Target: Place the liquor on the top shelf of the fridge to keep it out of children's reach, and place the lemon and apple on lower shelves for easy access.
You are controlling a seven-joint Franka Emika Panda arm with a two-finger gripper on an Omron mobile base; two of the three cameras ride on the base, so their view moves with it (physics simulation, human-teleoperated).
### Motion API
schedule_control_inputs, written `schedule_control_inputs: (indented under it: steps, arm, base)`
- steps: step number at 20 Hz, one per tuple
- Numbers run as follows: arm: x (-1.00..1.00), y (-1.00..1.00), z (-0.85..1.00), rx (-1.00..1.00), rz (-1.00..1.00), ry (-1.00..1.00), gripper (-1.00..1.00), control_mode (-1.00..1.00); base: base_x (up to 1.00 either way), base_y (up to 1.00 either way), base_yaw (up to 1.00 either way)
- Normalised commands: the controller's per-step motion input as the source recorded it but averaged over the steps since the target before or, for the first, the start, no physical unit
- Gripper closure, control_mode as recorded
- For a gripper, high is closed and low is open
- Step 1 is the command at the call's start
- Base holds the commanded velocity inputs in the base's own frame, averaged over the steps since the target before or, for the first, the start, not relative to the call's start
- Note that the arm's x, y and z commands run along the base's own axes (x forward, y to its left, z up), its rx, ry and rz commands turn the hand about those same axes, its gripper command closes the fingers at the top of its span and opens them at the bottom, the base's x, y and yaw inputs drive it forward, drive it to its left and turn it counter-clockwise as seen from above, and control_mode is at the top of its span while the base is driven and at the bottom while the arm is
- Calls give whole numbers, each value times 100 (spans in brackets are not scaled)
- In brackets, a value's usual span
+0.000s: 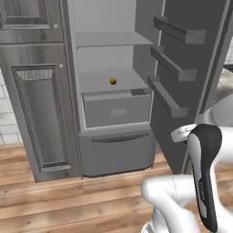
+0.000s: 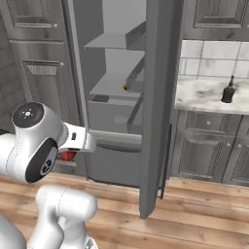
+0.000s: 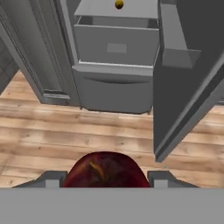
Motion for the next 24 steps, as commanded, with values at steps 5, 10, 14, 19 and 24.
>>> schedule_control_inputs:
  steps: [5, 10, 14, 19, 24]
  arm:
    - [0, 0, 0, 0, 0, 0, 100, 100]
    - [0, 0, 0, 0, 0, 0, 100, 100]
    - [0, 0, 0, 0, 0, 0, 100, 100]
    - [0, 0, 0, 0, 0, 0, 100, 100]
    - [0, 0, 0, 0, 0, 0, 100, 100]
  base:
    - [55, 52, -1]
    - [55, 52, -2]
    - [61, 20, -3]
    - [66, 0, -3]
    - [62, 0, -3]
